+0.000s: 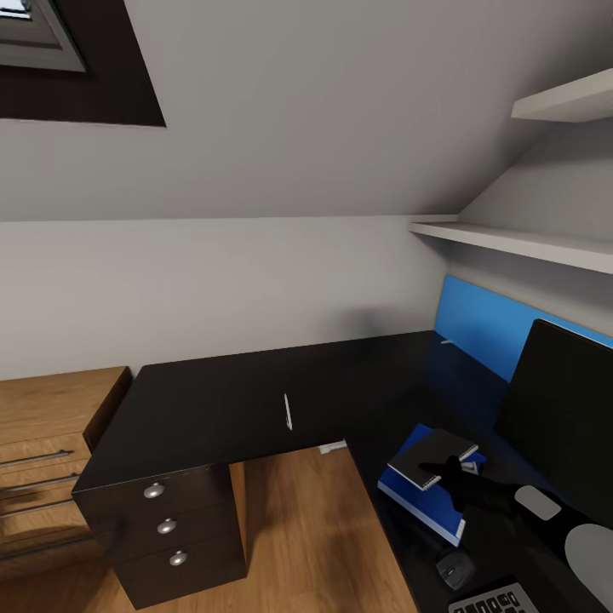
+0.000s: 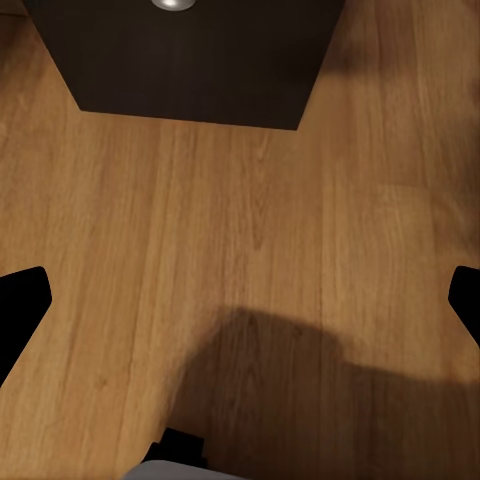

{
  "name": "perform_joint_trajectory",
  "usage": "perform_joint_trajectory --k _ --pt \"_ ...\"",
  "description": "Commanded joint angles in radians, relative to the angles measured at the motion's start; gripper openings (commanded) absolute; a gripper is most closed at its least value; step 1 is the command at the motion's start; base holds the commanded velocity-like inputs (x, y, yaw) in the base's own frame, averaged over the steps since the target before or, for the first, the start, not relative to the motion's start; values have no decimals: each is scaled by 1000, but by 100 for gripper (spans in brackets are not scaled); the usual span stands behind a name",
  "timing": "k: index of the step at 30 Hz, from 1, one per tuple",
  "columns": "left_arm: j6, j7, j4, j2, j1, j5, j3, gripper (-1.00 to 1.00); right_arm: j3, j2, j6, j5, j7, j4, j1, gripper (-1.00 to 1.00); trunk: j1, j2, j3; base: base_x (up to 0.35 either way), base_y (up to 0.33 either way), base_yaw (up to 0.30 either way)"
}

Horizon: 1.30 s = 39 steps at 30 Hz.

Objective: In the bedroom, organize the workspace by keeping the computer under the desk, ensuring the monitor is on the desk, placing the keyboard on the desk next to the monitor, placing the mouse on the desk next to the keyboard, moving the folder from the swivel chair onto the desk next to the mouse, stacking the notebook on top of the folder with the pen on top of the notebook, and positioning the swivel chair next to the desk.

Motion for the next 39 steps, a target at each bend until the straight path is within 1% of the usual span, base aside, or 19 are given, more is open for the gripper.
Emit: perform_joint_trajectory --k 1,13,23,38,39 --pt "-2 8 -2 1 0 3 -7 100 6 0 3 -4 8 1 -1 -100 0 -1 -1 0 -3 0" --pt "-2 8 -2 1 1 3 -6 100 7 2 2 -4 7 2 -1 -100 0 -1 -1 0 0 0" --pt "-2 8 -2 1 0 3 -6 100 5 3 2 -4 1 45 -1 -100 0 -1 -1 0 0 0" --pt "-2 8 -2 1 1 3 -6 100 4 4 3 -4 -1 54 -1 -100 0 -1 -1 0 0 0" --pt "-2 8 -2 1 1 3 -6 100 4 4 3 -4 -1 54 -1 -100 -4 6 2 0 0 0"
